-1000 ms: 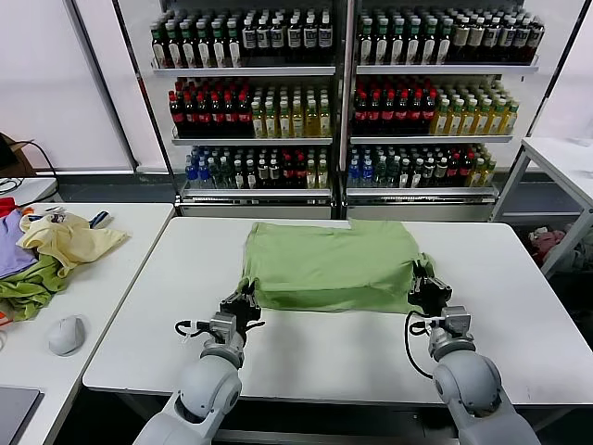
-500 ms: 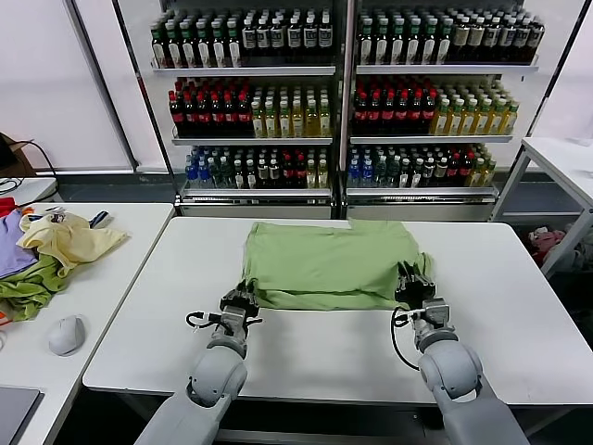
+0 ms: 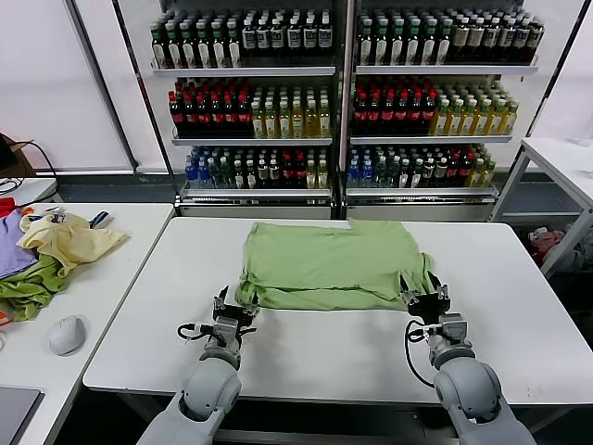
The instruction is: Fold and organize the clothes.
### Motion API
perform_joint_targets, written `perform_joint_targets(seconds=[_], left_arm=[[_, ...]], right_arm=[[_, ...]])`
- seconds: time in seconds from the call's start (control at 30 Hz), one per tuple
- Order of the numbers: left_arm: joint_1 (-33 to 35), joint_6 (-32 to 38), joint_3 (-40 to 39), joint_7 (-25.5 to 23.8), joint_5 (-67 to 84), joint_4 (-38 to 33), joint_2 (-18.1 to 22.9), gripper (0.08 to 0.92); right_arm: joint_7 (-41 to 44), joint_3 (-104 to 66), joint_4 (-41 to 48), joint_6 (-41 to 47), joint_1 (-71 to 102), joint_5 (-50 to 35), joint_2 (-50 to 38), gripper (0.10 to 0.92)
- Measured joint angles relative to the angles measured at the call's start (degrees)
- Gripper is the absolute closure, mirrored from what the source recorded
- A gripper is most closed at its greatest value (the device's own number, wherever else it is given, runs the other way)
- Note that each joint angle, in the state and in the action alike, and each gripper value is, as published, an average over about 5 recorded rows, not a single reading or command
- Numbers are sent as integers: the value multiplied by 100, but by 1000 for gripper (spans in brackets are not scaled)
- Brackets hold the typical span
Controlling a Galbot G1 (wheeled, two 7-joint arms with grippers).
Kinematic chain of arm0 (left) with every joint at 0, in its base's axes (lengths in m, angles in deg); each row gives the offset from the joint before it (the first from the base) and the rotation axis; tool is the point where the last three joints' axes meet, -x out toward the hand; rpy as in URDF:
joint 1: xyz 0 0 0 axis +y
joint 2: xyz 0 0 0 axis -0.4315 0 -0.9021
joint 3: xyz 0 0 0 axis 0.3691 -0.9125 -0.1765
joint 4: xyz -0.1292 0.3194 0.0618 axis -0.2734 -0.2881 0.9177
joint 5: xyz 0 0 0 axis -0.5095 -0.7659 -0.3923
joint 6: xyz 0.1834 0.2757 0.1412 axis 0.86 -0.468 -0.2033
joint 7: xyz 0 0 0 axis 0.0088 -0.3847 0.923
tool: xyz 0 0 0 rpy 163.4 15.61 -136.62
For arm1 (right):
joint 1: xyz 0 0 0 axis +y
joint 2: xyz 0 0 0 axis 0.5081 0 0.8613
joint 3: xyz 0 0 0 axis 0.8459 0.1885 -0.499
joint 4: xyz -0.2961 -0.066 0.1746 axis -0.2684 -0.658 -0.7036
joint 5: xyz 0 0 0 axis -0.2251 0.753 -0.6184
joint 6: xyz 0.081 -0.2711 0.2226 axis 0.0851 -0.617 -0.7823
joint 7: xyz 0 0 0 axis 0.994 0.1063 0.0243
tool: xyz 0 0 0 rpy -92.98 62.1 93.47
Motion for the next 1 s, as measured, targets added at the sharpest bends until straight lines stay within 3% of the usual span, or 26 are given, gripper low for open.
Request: perform_joint_targets(seconds=[0.13, 0.23, 1.0], left_arm=[[-85, -6, 9, 17, 154, 121, 23, 181], [-181, 10, 5, 34, 267, 230, 34, 214], [-361, -9, 35, 54, 941, 570, 30, 857]], right_arm=[[-66, -16, 91, 189, -2, -105, 13, 204], [-110, -28, 173, 328, -8, -174, 13, 218], [-48, -98, 497, 593, -29, -559, -96, 836]])
